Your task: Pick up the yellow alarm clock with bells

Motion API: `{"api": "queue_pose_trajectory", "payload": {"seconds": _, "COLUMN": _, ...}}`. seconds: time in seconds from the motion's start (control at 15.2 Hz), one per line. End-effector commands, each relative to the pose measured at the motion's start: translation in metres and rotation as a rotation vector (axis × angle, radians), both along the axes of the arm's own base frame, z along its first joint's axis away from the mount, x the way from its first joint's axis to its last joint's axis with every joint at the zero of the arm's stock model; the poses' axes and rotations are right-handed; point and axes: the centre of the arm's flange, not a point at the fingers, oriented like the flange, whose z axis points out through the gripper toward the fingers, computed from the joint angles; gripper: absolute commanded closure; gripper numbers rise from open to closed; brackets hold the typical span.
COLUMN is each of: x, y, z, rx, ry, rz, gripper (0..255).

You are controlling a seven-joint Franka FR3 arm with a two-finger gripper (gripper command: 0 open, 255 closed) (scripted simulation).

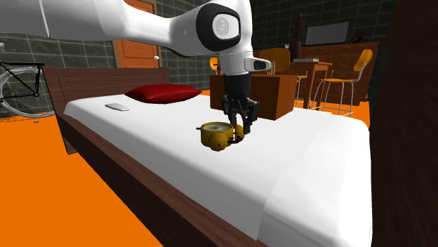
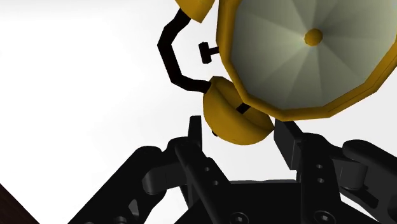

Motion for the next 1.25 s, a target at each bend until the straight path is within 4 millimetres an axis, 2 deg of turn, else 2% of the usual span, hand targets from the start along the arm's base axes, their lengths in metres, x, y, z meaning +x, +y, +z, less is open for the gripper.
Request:
{"api": "queue_pose_trajectory", "payload": {"seconds": 0.0, "x": 0.000, "y": 0.000, "z": -0.001, "rx": 0.000, "ry": 0.001, "rz": 0.000, "gripper": 255}}
{"api": "queue_pose_trajectory", "payload": {"seconds": 0.07, "x": 0.000, "y": 0.000, "z": -0.001, "rx": 0.000, "ry": 0.001, "rz": 0.000, "gripper": 255}}
{"api": "queue_pose_trajectory", "payload": {"seconds": 1.06, "x": 0.000, "y": 0.000, "z": 0.079, "rx": 0.000, "ry": 0.001, "rz": 0.000, "gripper": 255}}
{"api": "queue_pose_trajectory", "payload": {"seconds": 1.19, "x": 0.000, "y": 0.000, "z": 0.079, "rx": 0.000, "ry": 0.001, "rz": 0.000, "gripper": 255}}
